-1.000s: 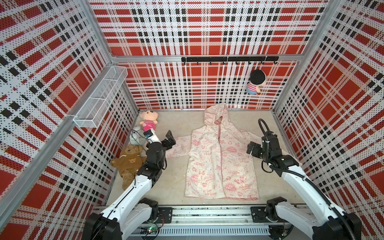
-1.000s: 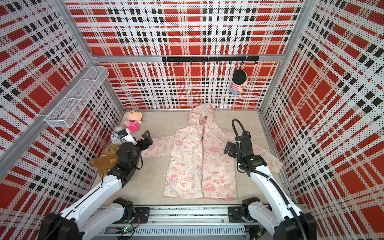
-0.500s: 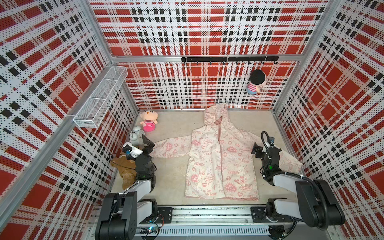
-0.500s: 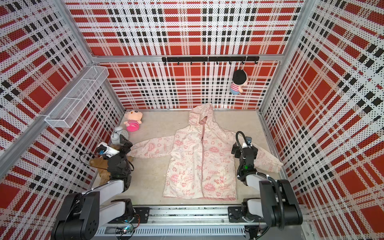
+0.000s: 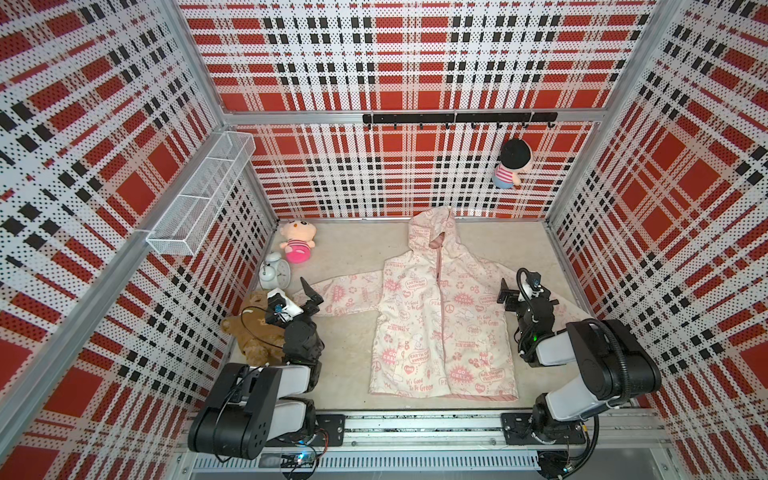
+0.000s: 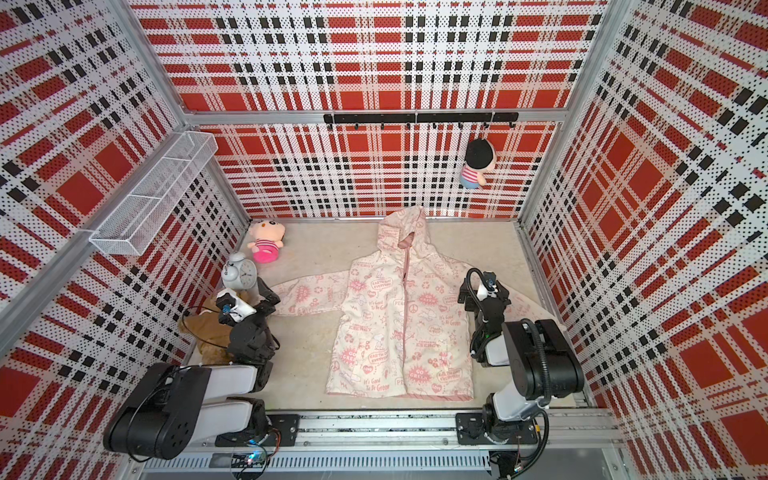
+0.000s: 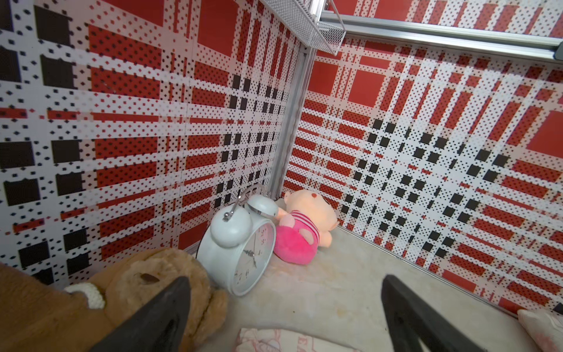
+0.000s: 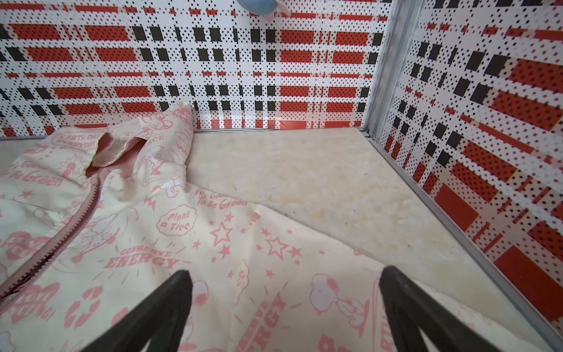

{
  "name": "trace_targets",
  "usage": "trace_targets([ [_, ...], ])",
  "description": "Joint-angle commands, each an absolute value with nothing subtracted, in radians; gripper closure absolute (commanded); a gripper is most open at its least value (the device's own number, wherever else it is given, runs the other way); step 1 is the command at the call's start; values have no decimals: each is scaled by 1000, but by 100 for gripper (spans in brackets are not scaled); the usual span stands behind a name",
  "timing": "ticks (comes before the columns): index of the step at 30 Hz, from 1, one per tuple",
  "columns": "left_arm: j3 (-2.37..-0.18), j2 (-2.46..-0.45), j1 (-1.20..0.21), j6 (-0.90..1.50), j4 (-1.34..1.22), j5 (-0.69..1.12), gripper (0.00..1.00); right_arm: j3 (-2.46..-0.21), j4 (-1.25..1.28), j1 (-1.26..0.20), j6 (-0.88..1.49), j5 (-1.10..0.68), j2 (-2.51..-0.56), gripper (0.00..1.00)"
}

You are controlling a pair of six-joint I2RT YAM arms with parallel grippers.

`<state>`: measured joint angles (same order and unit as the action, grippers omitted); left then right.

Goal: Unzip the jacket
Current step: Reset both arms

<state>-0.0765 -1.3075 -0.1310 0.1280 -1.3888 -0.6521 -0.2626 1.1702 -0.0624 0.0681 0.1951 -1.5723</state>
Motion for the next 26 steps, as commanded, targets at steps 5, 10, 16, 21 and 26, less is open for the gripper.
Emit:
trace_targets([
  [5, -47, -1575, -185, -55, -1780, -682, 2, -284, 1181, -58, 52, 190, -1574, 0],
  [10, -91, -1601, -87, 30, -1673, -487, 2, -285, 1167, -57, 54, 190, -1569, 0],
  [16, -125, -1587, -50, 64, -1583, -437, 2, -285, 1170, -58, 53, 189, -1570, 0],
  [21, -152, -1589, -90, 21, -1539, -481, 2, -295, 1155, -57, 55, 189, -1577, 0],
  [26, -170, -1595, -109, 5, -1518, -503, 2, -286, 1168, -55, 50, 183, -1572, 0],
])
